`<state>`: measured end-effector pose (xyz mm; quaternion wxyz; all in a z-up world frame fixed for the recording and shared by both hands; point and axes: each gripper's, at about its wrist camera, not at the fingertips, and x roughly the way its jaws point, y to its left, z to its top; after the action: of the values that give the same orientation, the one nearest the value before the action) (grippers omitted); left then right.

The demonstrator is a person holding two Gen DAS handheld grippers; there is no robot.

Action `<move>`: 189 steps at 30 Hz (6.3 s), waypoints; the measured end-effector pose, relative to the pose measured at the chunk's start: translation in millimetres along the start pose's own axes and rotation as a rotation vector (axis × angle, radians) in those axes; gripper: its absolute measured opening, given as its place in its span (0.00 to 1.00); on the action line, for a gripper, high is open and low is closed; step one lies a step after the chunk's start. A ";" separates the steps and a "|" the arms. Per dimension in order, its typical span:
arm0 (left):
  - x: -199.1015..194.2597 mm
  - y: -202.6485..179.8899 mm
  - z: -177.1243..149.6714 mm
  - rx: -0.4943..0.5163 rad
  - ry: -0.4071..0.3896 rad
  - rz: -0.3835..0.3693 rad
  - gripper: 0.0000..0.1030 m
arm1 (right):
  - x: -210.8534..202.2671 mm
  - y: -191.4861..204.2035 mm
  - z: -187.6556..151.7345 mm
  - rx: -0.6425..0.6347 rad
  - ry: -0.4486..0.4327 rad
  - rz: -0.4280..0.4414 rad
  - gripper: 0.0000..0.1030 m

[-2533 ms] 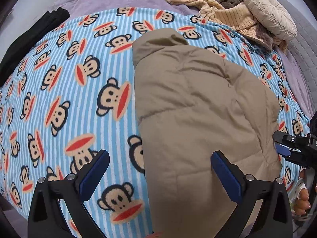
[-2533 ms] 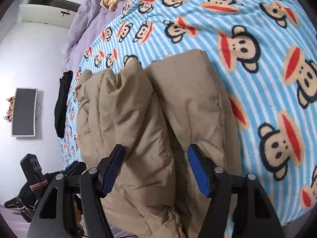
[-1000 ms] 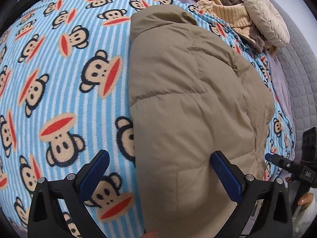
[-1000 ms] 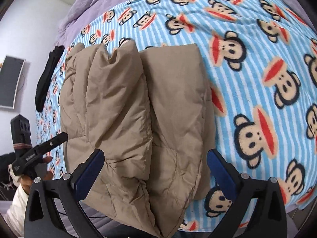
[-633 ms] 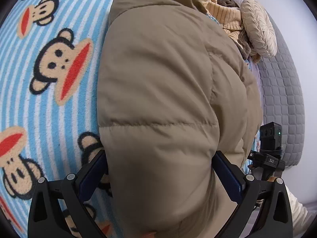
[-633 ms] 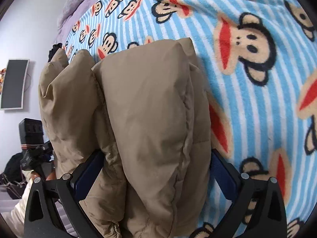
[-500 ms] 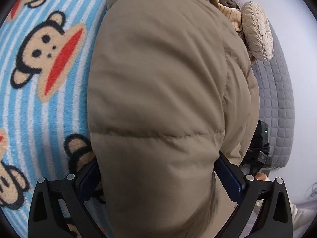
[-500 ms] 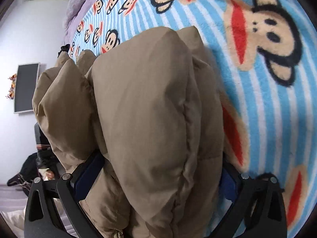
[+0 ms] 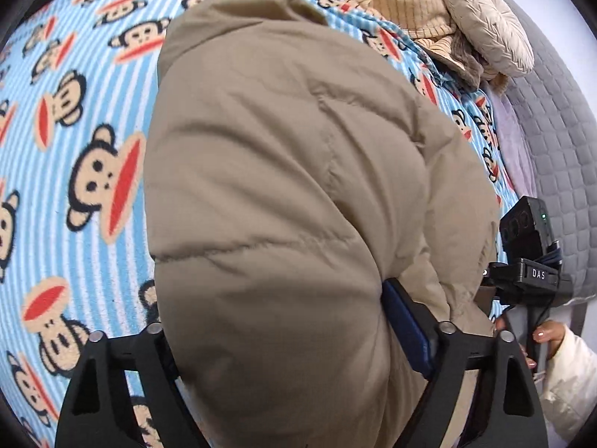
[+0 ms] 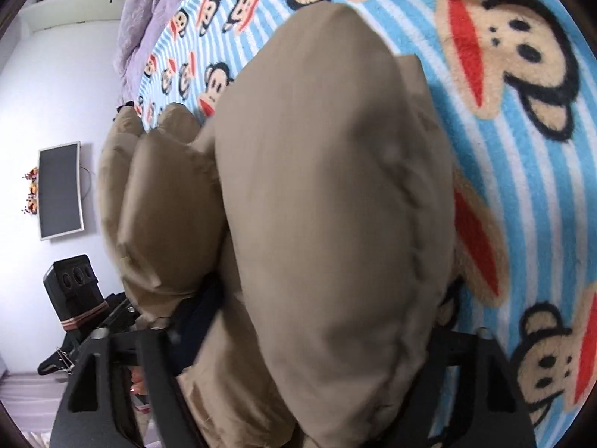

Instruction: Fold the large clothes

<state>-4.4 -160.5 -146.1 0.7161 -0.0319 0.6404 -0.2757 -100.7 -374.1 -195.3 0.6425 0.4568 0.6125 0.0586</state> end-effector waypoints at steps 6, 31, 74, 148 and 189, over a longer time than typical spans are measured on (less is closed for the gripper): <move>-24.3 -16.7 -4.4 0.023 -0.049 0.032 0.72 | -16.1 16.6 -6.8 -0.041 -0.008 0.068 0.48; -168.9 200.6 55.4 0.050 -0.159 0.040 0.71 | 117.4 209.1 -48.6 -0.127 -0.130 0.128 0.48; -130.3 286.2 82.8 -0.082 -0.251 0.275 0.90 | 185.7 260.9 -1.8 -0.282 -0.263 -0.501 0.24; -250.4 205.7 -102.6 -0.077 -0.220 0.387 0.91 | 83.8 278.5 -200.1 -0.348 -0.198 -0.447 0.53; -334.3 175.7 -94.7 -0.074 -0.412 0.472 1.00 | 28.4 360.0 -227.1 -0.489 -0.542 -0.577 0.84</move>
<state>-40.1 163.0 67.8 0.8732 0.0363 0.4814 -0.0662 -110.3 -31.9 59.1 0.8583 0.1017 0.4926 -0.1015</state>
